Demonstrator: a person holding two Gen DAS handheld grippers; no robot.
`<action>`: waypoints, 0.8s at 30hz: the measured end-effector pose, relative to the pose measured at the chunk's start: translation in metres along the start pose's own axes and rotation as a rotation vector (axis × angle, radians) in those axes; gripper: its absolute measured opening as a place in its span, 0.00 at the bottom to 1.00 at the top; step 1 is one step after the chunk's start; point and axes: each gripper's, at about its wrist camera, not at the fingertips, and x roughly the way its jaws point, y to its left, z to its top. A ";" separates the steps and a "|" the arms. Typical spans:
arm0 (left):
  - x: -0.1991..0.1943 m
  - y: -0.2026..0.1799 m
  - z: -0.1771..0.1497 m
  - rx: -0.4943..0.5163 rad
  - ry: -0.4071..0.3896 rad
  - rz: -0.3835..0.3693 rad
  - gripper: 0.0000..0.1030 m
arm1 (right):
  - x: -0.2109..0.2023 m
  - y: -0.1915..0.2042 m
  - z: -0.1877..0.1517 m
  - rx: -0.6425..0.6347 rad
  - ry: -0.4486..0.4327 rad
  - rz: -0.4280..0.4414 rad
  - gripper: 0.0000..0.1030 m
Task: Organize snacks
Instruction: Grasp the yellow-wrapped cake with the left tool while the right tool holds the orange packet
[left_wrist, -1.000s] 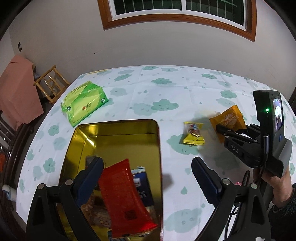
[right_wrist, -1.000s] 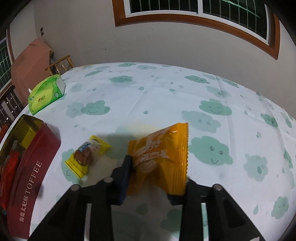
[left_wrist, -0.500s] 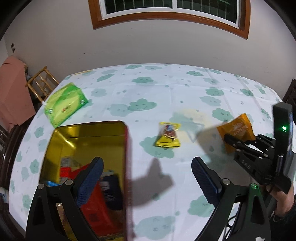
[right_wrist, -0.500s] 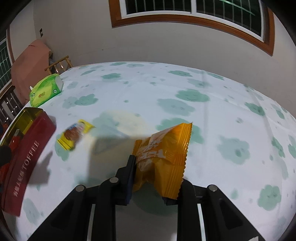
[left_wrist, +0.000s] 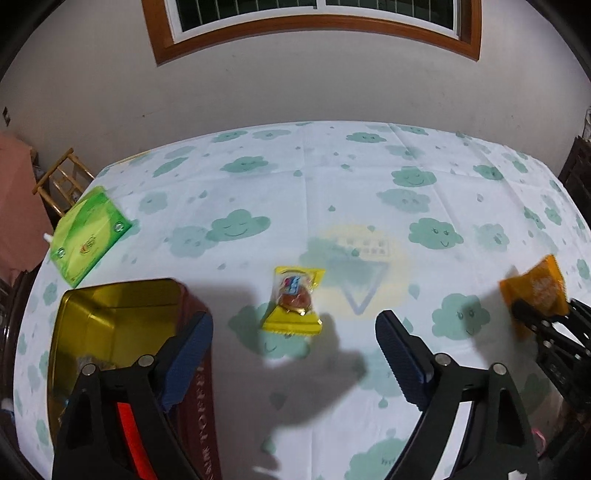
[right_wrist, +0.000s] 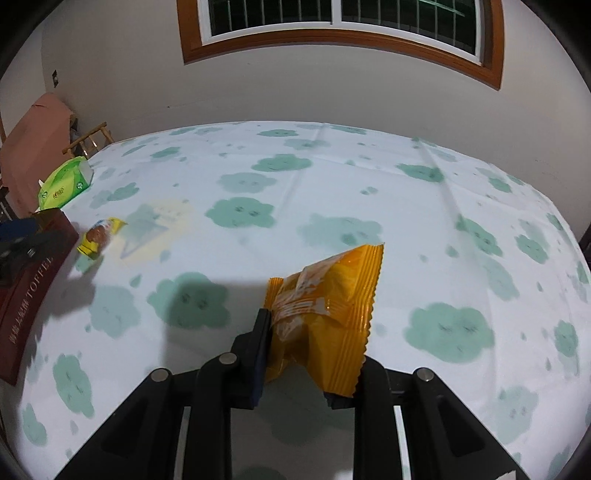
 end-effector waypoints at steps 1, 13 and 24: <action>0.003 -0.001 0.002 0.001 0.005 -0.002 0.81 | -0.002 -0.004 -0.002 0.006 0.000 -0.004 0.23; 0.045 0.009 0.015 -0.052 0.088 -0.029 0.53 | -0.011 -0.020 -0.014 0.057 -0.005 -0.004 0.23; 0.056 0.010 0.012 -0.073 0.130 -0.047 0.27 | -0.011 -0.019 -0.014 0.057 -0.005 -0.004 0.23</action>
